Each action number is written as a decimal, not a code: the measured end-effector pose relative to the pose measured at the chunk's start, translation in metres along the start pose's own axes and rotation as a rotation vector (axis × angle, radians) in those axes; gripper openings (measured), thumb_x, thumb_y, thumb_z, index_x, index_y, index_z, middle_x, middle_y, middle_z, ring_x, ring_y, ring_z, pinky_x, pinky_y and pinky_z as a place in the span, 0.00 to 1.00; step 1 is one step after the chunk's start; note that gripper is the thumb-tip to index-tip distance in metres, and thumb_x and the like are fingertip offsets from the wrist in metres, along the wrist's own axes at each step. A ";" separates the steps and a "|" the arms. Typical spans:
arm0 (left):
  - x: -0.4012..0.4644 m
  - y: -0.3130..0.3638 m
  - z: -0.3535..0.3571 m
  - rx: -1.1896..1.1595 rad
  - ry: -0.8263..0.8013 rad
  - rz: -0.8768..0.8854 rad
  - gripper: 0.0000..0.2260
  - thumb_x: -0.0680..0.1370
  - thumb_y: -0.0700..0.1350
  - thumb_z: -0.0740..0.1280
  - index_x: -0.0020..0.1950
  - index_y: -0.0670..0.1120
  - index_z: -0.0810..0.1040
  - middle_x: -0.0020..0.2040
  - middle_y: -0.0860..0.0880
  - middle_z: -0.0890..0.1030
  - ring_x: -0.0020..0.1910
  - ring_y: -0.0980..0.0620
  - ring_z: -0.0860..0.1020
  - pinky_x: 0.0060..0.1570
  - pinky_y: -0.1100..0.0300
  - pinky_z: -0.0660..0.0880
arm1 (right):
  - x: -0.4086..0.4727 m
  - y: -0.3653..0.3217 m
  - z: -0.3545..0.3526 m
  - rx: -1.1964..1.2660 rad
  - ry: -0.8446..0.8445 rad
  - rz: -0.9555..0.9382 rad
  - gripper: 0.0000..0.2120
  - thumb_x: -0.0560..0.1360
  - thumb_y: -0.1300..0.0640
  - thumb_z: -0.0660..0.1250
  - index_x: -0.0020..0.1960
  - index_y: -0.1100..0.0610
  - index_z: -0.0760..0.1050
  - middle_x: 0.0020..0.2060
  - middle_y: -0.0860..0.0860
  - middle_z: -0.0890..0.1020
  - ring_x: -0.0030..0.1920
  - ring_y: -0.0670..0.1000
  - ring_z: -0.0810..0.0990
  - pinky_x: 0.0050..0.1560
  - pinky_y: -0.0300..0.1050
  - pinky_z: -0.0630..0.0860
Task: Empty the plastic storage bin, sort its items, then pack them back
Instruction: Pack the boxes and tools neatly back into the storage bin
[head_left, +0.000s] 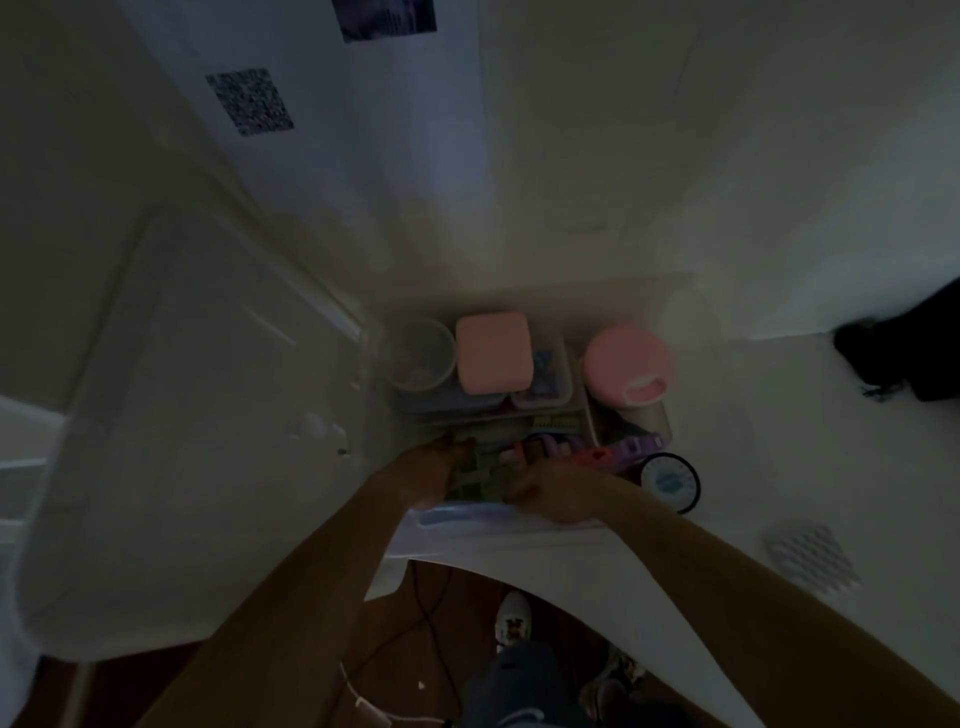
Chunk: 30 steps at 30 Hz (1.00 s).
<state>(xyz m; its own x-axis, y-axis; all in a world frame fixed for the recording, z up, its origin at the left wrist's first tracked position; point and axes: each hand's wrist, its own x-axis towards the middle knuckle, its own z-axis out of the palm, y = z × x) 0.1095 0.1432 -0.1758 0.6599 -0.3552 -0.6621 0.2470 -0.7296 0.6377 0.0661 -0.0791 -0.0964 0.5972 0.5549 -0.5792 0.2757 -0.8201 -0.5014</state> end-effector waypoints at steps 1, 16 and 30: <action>0.010 -0.012 -0.001 0.063 -0.004 0.013 0.25 0.71 0.54 0.74 0.66 0.54 0.73 0.71 0.42 0.71 0.69 0.42 0.71 0.70 0.45 0.67 | -0.004 0.000 0.000 0.076 0.054 -0.014 0.17 0.84 0.56 0.57 0.70 0.57 0.74 0.72 0.55 0.68 0.73 0.54 0.63 0.46 0.11 0.47; -0.083 0.077 0.008 0.841 0.098 -0.060 0.18 0.82 0.54 0.58 0.62 0.43 0.78 0.60 0.44 0.80 0.58 0.47 0.78 0.55 0.60 0.72 | -0.095 0.049 0.008 0.164 0.402 0.120 0.15 0.80 0.53 0.64 0.66 0.50 0.77 0.49 0.49 0.79 0.49 0.52 0.78 0.47 0.41 0.72; -0.015 0.266 0.326 0.362 0.062 0.362 0.18 0.83 0.49 0.59 0.70 0.42 0.69 0.65 0.44 0.76 0.62 0.45 0.75 0.61 0.58 0.68 | -0.259 0.241 0.144 0.565 0.933 0.734 0.14 0.76 0.52 0.64 0.60 0.49 0.78 0.54 0.51 0.84 0.54 0.53 0.83 0.56 0.47 0.78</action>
<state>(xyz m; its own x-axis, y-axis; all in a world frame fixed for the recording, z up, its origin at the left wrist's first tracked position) -0.0659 -0.2363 -0.1249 0.7013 -0.5952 -0.3922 -0.2596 -0.7257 0.6372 -0.1305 -0.4000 -0.1596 0.8273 -0.4838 -0.2856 -0.5493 -0.5899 -0.5919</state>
